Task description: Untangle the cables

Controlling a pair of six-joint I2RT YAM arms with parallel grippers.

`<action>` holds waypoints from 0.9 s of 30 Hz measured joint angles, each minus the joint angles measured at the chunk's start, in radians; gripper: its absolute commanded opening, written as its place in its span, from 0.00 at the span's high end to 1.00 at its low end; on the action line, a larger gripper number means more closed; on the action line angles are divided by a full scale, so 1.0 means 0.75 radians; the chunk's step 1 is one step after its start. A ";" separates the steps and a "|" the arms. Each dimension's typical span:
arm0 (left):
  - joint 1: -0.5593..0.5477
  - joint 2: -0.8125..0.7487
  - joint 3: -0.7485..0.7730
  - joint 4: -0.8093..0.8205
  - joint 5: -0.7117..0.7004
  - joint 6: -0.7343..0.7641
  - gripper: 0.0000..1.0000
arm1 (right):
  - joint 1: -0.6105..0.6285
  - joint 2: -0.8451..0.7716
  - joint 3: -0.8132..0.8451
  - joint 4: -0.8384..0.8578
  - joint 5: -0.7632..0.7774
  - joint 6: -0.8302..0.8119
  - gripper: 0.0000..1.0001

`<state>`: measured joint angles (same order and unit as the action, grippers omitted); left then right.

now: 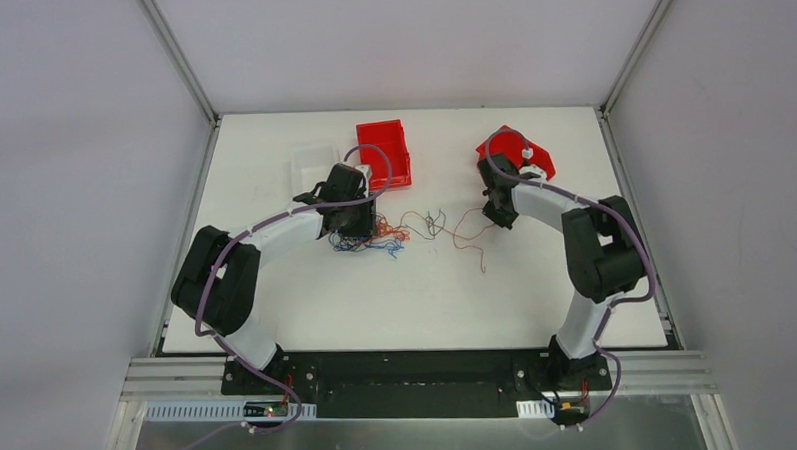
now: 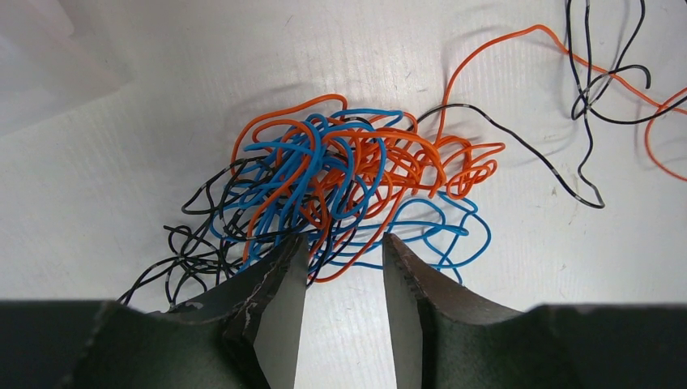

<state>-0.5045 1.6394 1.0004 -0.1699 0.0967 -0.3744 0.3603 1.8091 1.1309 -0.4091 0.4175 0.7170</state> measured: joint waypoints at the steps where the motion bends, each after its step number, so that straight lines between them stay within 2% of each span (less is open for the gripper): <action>1: 0.000 0.000 0.000 0.000 0.000 0.001 0.59 | -0.001 -0.001 -0.005 0.007 0.003 -0.001 1.00; 6: 0.000 0.000 0.000 0.000 -0.001 0.004 0.47 | 0.001 -0.111 -0.086 0.013 0.009 -0.026 1.00; 13: -0.002 -0.023 -0.015 0.002 -0.029 0.015 0.31 | 0.001 -0.588 -0.094 -0.011 -0.038 -0.148 1.00; 16: -0.021 -0.091 -0.051 0.006 -0.085 0.032 0.25 | 0.001 -0.711 -0.024 -0.026 -0.100 -0.197 1.00; 22: -0.090 -0.228 -0.101 0.061 -0.167 0.119 0.19 | 0.001 -0.751 0.145 -0.106 -0.237 -0.266 1.00; 27: -0.105 -0.125 -0.049 0.071 -0.171 0.179 0.19 | 0.005 -0.754 0.247 -0.192 -0.338 -0.292 1.00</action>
<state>-0.5831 1.5455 0.9634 -0.1165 -0.0315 -0.2405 0.3637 1.2438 1.3163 -0.5533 0.1638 0.4980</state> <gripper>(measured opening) 0.808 0.010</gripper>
